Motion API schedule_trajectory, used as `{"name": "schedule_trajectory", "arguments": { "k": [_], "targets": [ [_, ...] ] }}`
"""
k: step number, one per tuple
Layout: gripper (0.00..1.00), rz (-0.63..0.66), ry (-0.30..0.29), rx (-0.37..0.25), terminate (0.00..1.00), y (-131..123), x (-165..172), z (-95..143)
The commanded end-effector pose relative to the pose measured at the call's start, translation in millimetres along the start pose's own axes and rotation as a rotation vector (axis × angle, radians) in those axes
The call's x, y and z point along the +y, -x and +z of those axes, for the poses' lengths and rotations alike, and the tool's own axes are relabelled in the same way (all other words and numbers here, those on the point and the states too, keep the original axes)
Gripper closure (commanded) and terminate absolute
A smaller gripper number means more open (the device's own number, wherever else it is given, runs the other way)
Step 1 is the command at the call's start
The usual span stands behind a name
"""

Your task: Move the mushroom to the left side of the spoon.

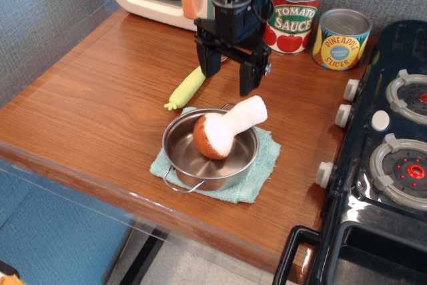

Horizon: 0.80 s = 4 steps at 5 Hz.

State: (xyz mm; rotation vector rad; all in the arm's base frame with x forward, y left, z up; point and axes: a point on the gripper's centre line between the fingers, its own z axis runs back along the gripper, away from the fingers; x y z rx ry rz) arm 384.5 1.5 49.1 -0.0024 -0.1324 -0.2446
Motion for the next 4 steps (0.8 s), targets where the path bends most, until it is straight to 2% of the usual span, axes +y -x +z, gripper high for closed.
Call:
{"name": "schedule_trajectory", "arguments": {
  "k": [1, 2, 4],
  "targets": [
    [0.00, -0.068, 0.005, -0.133, 0.00, 0, -16, 47],
    [0.00, -0.127, 0.023, -0.130, 0.00, 14, -38, 48],
    [0.00, -0.183, 0.026, -0.120, 0.00, 32, -57, 46]
  ]
}}
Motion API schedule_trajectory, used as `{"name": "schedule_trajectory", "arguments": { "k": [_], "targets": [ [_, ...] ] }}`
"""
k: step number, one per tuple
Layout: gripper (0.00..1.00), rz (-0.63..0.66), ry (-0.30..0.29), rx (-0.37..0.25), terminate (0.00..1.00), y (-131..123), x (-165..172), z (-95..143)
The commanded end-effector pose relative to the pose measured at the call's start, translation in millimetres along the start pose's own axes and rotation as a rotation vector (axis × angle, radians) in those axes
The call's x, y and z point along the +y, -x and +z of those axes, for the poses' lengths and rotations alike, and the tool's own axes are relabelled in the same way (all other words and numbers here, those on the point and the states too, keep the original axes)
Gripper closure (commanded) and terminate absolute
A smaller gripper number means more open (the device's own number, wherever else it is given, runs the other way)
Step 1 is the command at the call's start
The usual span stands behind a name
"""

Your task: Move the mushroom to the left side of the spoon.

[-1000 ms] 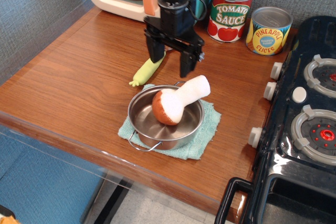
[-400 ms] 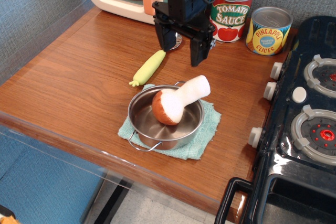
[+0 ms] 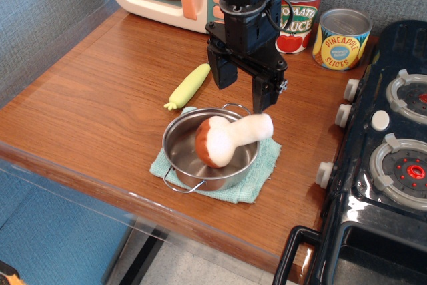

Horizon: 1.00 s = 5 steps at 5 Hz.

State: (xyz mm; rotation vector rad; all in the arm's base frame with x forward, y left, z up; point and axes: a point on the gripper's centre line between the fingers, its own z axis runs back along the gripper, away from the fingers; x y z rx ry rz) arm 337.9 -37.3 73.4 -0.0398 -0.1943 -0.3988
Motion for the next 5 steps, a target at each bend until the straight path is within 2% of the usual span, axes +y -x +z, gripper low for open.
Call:
{"name": "schedule_trajectory", "arguments": {
  "k": [1, 3, 5],
  "targets": [
    [0.00, -0.041, -0.007, -0.065, 0.00, -4, -13, 23],
    [0.00, -0.039, 0.024, -0.106, 0.00, -17, -22, 37],
    [0.00, -0.086, 0.011, -0.061, 0.00, -1, -29, 22]
  ]
}}
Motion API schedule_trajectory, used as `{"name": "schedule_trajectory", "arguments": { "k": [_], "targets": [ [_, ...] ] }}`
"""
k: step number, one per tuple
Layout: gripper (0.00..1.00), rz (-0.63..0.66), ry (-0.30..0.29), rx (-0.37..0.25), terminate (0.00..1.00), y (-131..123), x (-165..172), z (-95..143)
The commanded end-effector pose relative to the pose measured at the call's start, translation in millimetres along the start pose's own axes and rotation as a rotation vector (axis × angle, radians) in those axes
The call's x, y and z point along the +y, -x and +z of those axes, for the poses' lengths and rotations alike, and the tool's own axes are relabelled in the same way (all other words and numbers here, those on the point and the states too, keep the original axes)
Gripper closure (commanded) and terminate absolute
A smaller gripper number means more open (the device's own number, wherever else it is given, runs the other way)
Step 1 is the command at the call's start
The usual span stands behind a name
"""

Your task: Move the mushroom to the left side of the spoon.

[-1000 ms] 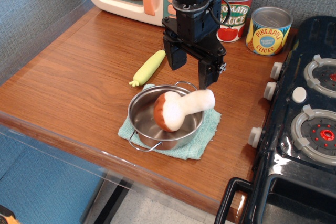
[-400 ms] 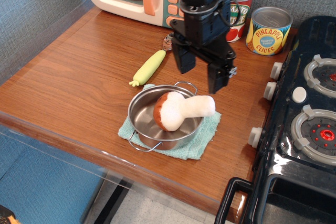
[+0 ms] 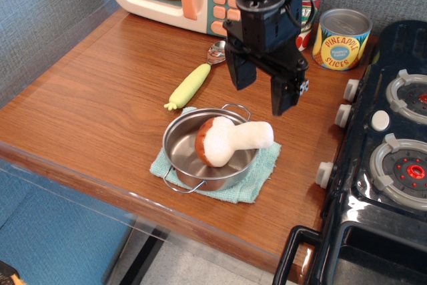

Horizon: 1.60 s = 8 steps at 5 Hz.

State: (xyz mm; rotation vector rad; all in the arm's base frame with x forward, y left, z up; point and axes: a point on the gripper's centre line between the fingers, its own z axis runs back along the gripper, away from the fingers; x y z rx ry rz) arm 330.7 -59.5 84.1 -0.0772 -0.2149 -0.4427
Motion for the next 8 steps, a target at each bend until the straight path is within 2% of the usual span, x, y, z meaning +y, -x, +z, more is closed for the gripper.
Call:
{"name": "schedule_trajectory", "arguments": {
  "k": [1, 3, 4, 5, 6, 7, 8],
  "targets": [
    [0.00, -0.065, -0.031, -0.015, 0.00, 11, -12, 3],
    [0.00, -0.071, -0.054, 0.026, 0.00, 21, -11, -13],
    [1.00, -0.045, -0.064, 0.043, 0.00, 18, -2, -21],
    [1.00, -0.025, -0.059, 0.036, 0.00, 14, 5, -18],
    [1.00, 0.021, -0.056, 0.001, 0.00, 8, 22, -4],
    [1.00, 0.112, -0.079, -0.045, 0.00, 3, 58, 18],
    [1.00, 0.281, -0.113, -0.051, 0.00, 4, 115, 32]
  ]
}}
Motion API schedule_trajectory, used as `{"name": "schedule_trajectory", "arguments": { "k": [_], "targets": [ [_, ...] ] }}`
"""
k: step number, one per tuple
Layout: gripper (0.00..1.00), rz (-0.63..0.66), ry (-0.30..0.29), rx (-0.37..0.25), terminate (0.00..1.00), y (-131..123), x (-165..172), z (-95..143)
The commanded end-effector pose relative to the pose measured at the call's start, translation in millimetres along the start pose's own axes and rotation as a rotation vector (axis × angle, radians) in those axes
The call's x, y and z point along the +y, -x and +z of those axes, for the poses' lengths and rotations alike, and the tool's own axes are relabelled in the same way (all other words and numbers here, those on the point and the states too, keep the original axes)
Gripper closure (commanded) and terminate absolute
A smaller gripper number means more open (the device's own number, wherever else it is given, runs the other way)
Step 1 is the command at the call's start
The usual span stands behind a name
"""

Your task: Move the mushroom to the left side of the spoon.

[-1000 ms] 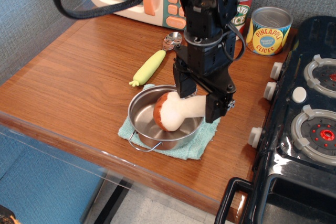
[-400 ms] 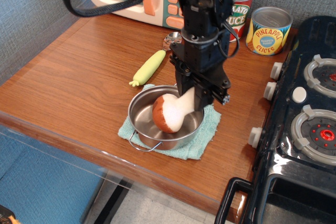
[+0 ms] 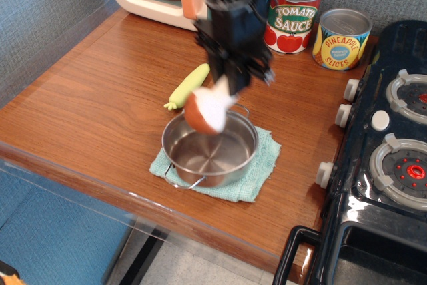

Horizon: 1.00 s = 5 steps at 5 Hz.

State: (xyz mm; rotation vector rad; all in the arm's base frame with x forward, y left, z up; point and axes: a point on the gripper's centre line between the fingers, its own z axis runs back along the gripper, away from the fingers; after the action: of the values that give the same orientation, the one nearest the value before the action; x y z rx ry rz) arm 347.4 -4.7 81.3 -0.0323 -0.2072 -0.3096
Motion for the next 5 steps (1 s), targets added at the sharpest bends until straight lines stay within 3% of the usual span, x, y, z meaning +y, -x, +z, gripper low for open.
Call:
{"name": "schedule_trajectory", "arguments": {
  "k": [1, 3, 4, 5],
  "targets": [
    [1.00, 0.298, -0.082, -0.034, 0.00, -15, 116, 21],
    [1.00, 0.404, -0.124, 0.032, 0.00, -22, 176, 0],
    [0.00, 0.410, -0.144, 0.035, 0.00, -21, 184, 4],
    [0.00, 0.402, -0.171, 0.025, 0.00, -21, 181, 14]
  ]
}}
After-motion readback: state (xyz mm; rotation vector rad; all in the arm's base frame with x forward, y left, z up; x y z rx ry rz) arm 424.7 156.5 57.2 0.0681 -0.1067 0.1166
